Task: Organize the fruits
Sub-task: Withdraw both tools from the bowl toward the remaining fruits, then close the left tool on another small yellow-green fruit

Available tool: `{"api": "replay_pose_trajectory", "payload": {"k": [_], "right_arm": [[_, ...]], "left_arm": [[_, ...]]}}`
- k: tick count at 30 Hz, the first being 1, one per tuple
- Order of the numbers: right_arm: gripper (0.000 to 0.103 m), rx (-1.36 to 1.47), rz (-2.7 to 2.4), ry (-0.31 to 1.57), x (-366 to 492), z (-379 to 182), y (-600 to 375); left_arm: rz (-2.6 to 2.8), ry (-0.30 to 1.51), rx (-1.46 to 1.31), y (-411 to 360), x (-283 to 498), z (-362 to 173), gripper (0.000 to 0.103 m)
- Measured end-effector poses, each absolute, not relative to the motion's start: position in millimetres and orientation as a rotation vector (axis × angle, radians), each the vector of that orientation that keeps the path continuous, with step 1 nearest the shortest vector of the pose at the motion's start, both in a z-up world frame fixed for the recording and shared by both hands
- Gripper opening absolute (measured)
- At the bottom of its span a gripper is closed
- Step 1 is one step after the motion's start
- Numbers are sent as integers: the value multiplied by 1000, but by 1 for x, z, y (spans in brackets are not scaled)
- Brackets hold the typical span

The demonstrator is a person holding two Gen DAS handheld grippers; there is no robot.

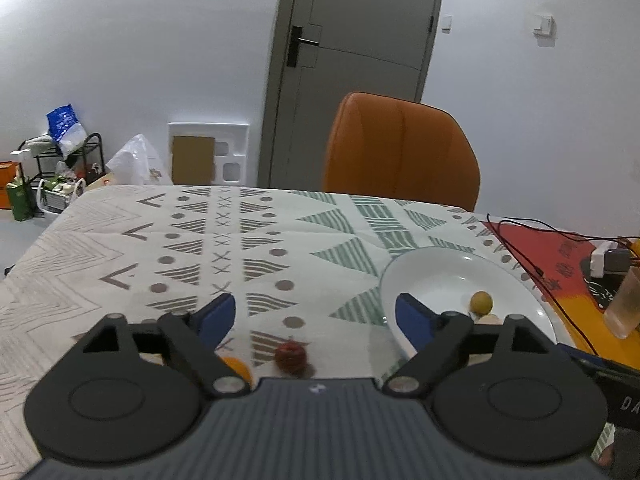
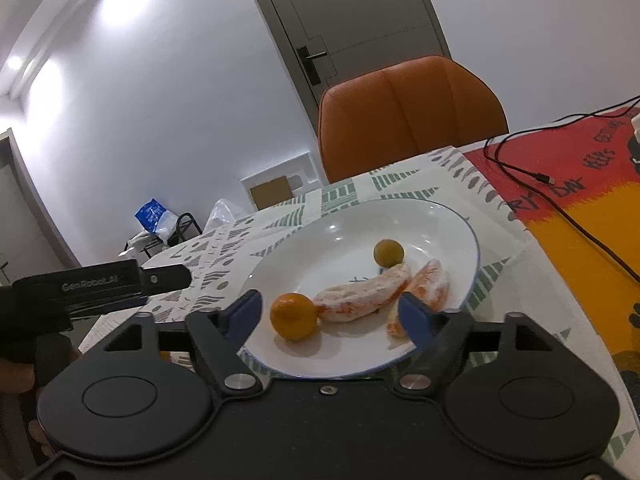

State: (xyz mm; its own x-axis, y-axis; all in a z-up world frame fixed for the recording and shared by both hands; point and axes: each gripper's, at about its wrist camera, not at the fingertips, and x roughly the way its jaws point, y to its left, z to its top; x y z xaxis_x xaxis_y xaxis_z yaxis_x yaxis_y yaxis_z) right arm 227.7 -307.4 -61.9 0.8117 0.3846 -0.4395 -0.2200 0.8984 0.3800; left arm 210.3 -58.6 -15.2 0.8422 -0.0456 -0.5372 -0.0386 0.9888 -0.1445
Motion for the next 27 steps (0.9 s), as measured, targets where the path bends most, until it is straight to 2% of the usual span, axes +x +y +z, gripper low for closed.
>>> {"api": "replay_pose_trajectory", "payload": {"k": [4,14,27], "right_arm": [[88,321,346,526,226,-58,-300],[103,312,374,512,222,-53,-280],[103,297,419,539,220,-50,-254]], "left_arm": [[9,566,-152,-50,202,-14,93],[34,560,-168,-26,185,-12,98],[56,557,-187,-3,172,-12,101]]}}
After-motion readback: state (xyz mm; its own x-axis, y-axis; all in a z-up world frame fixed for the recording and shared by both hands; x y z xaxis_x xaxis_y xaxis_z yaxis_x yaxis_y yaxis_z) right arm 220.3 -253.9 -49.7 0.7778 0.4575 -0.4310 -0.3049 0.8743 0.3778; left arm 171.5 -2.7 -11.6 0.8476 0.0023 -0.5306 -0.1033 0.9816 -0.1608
